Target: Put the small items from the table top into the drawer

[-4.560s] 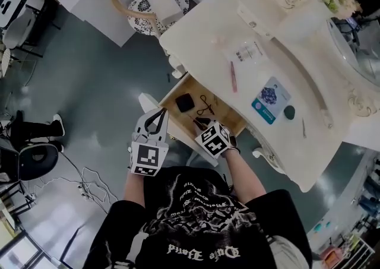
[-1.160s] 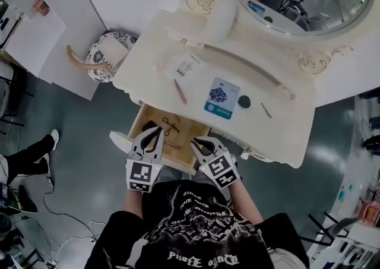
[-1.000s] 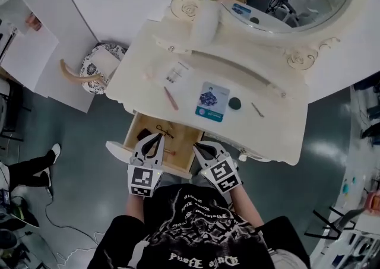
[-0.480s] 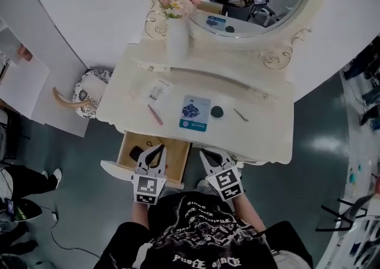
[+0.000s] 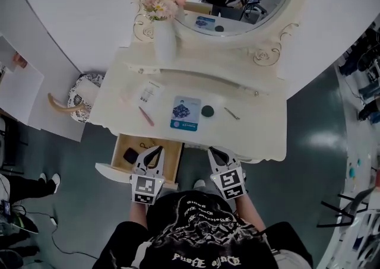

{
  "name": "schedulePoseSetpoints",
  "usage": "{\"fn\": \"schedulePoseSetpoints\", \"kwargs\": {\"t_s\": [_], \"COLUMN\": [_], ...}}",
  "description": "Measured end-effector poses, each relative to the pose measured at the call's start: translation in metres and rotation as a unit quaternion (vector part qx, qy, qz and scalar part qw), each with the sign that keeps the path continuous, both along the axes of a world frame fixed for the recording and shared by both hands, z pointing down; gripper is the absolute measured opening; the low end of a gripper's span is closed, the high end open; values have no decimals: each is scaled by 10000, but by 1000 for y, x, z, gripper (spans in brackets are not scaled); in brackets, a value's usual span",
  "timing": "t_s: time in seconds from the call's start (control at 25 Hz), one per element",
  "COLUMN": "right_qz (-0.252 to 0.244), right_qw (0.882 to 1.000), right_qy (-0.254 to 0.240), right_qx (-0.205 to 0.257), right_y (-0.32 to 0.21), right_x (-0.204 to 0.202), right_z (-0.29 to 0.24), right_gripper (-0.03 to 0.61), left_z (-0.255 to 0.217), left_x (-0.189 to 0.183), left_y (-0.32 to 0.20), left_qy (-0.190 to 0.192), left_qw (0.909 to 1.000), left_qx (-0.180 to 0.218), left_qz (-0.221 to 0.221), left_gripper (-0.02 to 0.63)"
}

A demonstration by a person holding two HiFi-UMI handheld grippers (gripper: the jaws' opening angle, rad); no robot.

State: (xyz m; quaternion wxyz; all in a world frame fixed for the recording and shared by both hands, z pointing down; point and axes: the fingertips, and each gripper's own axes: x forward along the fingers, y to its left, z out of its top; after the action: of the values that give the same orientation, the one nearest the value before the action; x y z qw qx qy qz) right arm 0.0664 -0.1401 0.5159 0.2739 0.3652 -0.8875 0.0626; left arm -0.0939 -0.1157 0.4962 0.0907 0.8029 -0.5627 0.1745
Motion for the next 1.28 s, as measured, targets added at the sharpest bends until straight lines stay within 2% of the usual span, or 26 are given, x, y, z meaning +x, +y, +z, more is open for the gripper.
{"fn": "schedulePoseSetpoints", "kwargs": {"t_s": [0.28,0.6,1.28], "right_qz": [219,233,-135], "right_qw": [9995,9991,9989], "right_qy": [26,9,122], "right_qx": [220,346,439], "right_y": [-5,-4,5], "right_x": [15,16,10], "right_z": [-6,-9,-7], "right_gripper": [11,10,9], "left_z": [-4,-3,-1], "left_x": [7,8,11], "left_y": [0,7,20], "left_qy": [-33,-64,-157], "left_qw": [10000,10000,9998], "left_qx": [57,30,28], "left_qz": [66,22,-134], "left_gripper": [15,15,15]}}
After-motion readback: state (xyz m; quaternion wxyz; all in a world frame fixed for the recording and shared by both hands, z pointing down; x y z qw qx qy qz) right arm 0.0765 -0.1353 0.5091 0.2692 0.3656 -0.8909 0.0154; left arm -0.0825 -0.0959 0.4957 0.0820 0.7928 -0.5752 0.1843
